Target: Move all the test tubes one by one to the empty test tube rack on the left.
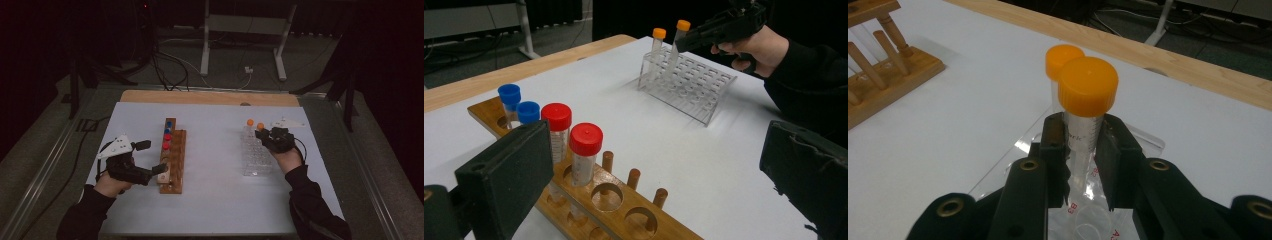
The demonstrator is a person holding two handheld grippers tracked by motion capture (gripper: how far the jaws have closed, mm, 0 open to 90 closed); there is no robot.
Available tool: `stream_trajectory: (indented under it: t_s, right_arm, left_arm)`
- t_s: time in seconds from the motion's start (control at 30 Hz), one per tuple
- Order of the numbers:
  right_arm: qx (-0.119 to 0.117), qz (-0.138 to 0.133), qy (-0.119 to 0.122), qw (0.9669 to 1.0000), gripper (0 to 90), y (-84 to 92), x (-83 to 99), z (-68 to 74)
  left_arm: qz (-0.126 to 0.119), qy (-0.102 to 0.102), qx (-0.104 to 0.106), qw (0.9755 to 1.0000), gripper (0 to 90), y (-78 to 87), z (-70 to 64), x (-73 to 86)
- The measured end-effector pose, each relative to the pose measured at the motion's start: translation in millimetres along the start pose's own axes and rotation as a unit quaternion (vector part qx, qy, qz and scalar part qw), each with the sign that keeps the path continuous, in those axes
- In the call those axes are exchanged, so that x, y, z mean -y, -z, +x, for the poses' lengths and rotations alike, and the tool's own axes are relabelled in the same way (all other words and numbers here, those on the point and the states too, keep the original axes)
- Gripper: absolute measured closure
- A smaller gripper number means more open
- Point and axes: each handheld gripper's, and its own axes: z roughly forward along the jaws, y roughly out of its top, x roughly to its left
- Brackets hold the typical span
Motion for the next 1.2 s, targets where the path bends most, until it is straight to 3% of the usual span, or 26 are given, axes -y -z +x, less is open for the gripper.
stream_trajectory:
  t_s: [0.4,0.6,0.8,1.2]
  right_arm:
    - [0.009,-0.061,0.005,0.9981,75.2,31.8,-17.8,1.4]
    - [-0.001,-0.084,0.014,0.9964,75.2,48.7,-27.3,7.1]
    - [-0.026,-0.078,0.025,0.9963,75.2,49.5,-28.3,20.7]
    - [-0.078,-0.038,0.051,0.995,75.2,36.0,-19.9,51.9]
  left_arm:
    - [0.004,-0.003,-0.002,1.0,1.8,-1.0,-1.1,-1.1]
    - [0.002,-0.004,-0.001,1.0,1.8,-0.5,-2.4,-2.5]
    - [0.002,-0.006,0.007,1.0,1.8,0.0,-5.3,-4.8]
    - [0.008,-0.011,0.029,0.9995,1.8,-4.0,-13.2,-9.5]
